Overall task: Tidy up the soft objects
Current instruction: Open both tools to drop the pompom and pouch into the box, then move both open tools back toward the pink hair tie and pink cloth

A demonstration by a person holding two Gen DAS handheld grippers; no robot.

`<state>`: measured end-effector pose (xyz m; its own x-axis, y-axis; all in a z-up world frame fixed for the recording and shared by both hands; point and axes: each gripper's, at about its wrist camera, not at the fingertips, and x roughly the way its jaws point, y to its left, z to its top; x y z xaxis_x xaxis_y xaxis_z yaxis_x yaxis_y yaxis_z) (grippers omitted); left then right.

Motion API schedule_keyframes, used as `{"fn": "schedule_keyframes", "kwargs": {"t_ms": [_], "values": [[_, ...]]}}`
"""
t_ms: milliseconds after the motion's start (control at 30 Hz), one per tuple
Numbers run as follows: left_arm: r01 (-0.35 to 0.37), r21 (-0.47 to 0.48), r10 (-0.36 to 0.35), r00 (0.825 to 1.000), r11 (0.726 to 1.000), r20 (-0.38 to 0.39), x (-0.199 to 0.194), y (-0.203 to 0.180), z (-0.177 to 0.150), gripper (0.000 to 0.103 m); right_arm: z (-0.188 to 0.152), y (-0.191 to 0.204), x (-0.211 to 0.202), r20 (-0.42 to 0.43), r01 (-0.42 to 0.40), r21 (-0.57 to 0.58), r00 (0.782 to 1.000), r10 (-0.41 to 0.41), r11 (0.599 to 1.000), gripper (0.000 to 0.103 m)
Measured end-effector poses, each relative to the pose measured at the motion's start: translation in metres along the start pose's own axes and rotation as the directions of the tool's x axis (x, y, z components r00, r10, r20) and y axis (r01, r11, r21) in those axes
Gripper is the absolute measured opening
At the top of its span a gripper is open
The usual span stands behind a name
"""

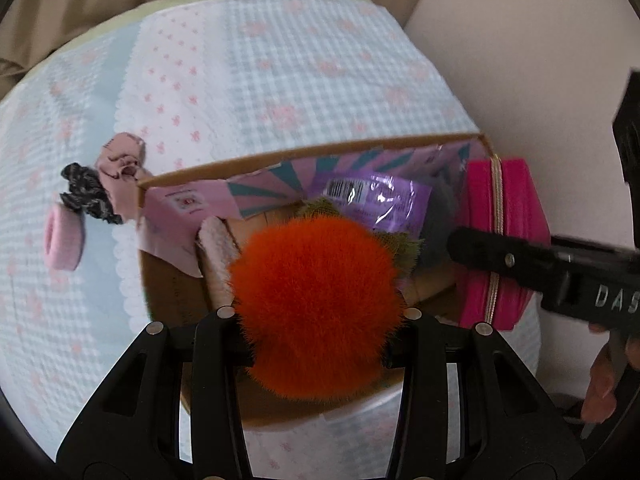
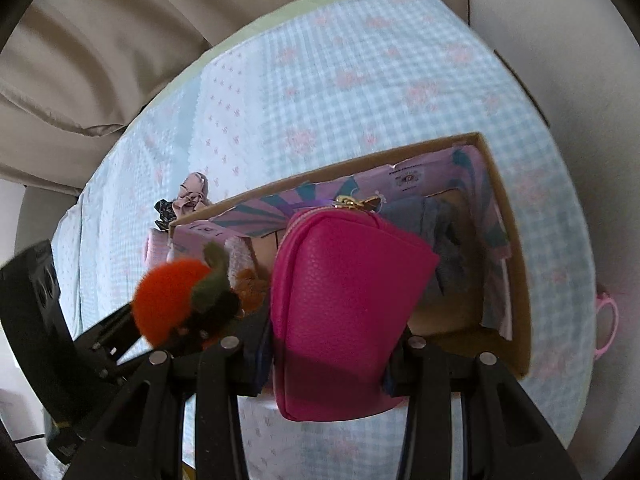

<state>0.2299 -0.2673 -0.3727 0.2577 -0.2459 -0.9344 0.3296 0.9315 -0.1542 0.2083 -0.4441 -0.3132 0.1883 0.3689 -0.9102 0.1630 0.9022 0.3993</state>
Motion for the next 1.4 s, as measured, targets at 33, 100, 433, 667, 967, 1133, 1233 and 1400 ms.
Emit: {"fn": "schedule_keyframes", "kwargs": {"t_ms": [33, 100, 433, 667, 967, 1133, 1233, 1400], "values": [[-0.009, 0.006, 0.009, 1.000, 1.000, -0.007, 0.003, -0.001, -0.001, 0.037, 0.002, -0.002, 0.005, -0.011, -0.006, 0.002, 1.000, 0.006, 1.000, 0.038], [-0.009, 0.003, 0.009, 1.000, 1.000, -0.016, 0.006, 0.000, 0.000, 0.038, 0.006, -0.006, 0.014, -0.038, -0.021, 0.016, 0.999, 0.022, 1.000, 0.038], [-0.064, -0.022, 0.063, 0.997, 0.998, -0.037, -0.002, 0.016, -0.009, 0.103, 0.010, -0.013, 0.015, -0.015, -0.019, 0.052, 1.000, 0.019, 0.998, 0.103], [-0.067, -0.064, 0.066, 0.998, 0.996, -0.007, -0.026, 0.028, -0.014, 0.103, 0.003, -0.012, 0.000, 0.018, -0.001, 0.059, 1.000, 0.000, 0.998, 0.103], [-0.066, -0.083, 0.072, 0.995, 0.994, 0.068, -0.072, 0.037, -0.015, 0.103, -0.005, 0.016, -0.035, 0.055, 0.082, -0.018, 0.995, -0.081, 0.996, 0.103], [-0.056, -0.106, 0.068, 0.991, 0.993, 0.116, -0.106, 0.046, -0.017, 0.103, -0.011, 0.040, -0.059, 0.092, 0.122, -0.057, 0.989, -0.117, 0.991, 0.103], [-0.055, -0.117, 0.071, 0.987, 0.992, 0.142, -0.127, 0.055, -0.021, 0.103, -0.017, 0.058, -0.072, 0.117, 0.140, -0.072, 0.984, -0.131, 0.987, 0.103], [-0.063, -0.132, 0.088, 0.978, 0.989, 0.190, -0.163, 0.075, -0.031, 0.103, -0.027, 0.089, -0.093, 0.172, 0.159, -0.096, 0.975, -0.141, 0.983, 0.103]]}}
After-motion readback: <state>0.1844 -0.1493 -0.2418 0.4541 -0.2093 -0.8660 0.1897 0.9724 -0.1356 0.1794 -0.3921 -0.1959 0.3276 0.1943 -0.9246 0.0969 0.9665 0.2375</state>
